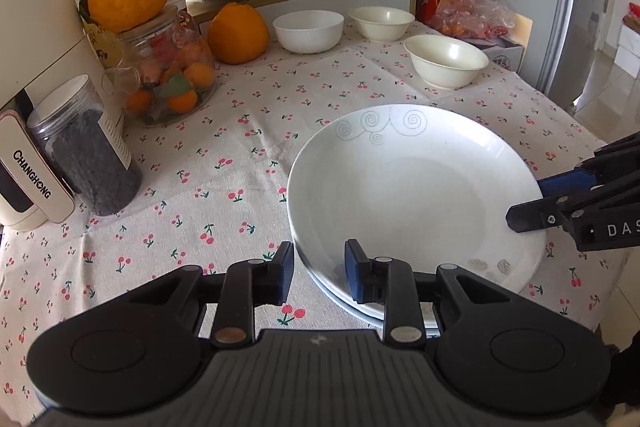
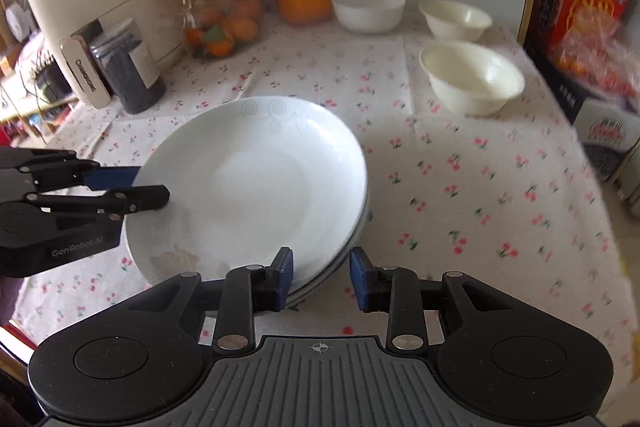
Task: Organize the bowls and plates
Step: 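Open both tools to release the white plate rim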
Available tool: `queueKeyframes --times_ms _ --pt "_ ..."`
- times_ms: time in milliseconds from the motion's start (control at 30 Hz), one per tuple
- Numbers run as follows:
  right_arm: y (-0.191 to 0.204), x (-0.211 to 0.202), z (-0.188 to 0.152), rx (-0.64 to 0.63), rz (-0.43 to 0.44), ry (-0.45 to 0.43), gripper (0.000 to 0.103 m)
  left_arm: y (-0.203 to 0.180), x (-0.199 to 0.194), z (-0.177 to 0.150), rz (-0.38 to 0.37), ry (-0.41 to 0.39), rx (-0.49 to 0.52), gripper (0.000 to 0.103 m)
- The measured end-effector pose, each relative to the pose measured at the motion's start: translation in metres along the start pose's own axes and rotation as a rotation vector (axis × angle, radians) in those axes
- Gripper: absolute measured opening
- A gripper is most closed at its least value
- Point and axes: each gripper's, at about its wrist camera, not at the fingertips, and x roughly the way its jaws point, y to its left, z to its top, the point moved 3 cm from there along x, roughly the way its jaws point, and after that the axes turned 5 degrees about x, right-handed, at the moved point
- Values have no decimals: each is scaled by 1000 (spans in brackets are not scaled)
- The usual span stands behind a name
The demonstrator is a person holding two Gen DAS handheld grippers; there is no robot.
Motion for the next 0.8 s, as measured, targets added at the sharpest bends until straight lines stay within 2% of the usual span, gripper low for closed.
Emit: queueKeyframes --times_ms 133,300,433,500,633,700,800 --pt "2 -1 0 -4 0 10 34 0 -1 0 -1 0 0 27" --pt "4 -1 -1 -5 12 31 45 0 -1 1 -5 9 -6 29" --pt "4 -2 1 2 22 38 48 2 -1 2 -6 24 -15 37" --pt "3 -4 4 8 27 37 54 3 -1 4 -5 32 -23 43" --pt "1 -9 14 28 31 35 58 4 -3 10 0 31 -45 56" --pt "-3 -11 21 46 27 28 67 5 -4 13 8 30 -59 60" --pt "-10 -13 33 79 26 25 68 7 -4 19 18 35 -85 70"
